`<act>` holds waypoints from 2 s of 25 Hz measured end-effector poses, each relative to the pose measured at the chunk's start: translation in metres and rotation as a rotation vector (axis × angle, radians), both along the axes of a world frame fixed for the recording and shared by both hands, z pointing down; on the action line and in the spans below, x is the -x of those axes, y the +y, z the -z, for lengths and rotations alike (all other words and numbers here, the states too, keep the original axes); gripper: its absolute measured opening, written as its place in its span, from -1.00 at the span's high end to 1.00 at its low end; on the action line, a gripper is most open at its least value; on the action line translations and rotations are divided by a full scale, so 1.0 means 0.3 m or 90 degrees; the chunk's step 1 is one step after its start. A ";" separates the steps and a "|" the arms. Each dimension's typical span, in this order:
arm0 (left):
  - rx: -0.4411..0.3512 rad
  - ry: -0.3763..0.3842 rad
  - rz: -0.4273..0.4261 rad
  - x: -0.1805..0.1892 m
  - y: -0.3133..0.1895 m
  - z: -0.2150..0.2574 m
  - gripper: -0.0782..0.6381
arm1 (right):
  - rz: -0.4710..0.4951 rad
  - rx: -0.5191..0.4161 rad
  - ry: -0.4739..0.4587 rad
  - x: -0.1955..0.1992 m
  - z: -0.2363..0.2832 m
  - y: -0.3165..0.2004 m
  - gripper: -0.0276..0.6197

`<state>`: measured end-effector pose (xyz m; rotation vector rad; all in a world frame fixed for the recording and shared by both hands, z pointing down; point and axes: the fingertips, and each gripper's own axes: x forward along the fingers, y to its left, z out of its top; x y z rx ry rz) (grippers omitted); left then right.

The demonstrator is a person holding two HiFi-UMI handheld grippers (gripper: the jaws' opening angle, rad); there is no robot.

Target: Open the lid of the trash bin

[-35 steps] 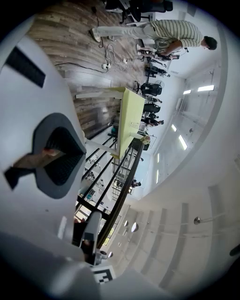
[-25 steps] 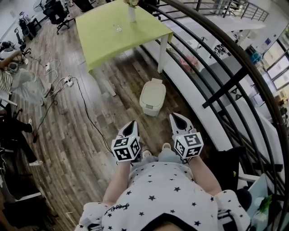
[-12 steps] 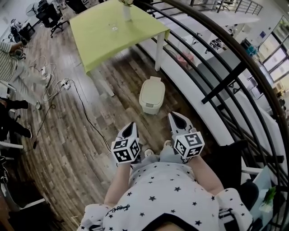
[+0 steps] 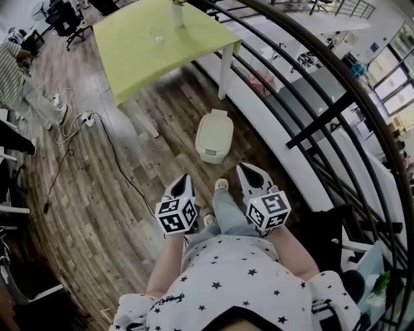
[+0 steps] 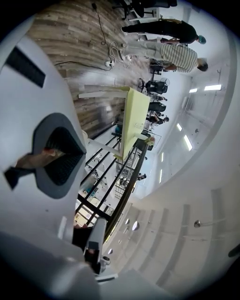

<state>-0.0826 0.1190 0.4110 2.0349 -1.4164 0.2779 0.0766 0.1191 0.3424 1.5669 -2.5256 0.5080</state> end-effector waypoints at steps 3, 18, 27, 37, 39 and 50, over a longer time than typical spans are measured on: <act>0.002 -0.008 -0.001 0.002 -0.056 -0.021 0.75 | 0.004 -0.002 -0.005 0.008 -0.021 -0.074 0.94; 0.031 -0.024 -0.018 -0.031 -0.455 -0.108 0.75 | 0.014 0.034 0.006 0.006 -0.144 -0.533 0.94; 0.060 -0.023 0.001 -0.044 -0.650 -0.178 0.75 | 0.057 0.075 0.038 0.028 -0.270 -0.729 0.94; 0.097 -0.032 0.039 -0.043 -0.763 -0.300 0.75 | 0.139 0.138 0.076 0.080 -0.491 -0.826 0.94; 0.104 -0.033 0.044 -0.037 -0.775 -0.330 0.75 | 0.155 0.155 0.088 0.097 -0.552 -0.832 0.94; 0.139 -0.025 0.054 0.012 -0.762 -0.487 0.75 | 0.174 0.244 0.138 0.160 -0.886 -0.789 0.94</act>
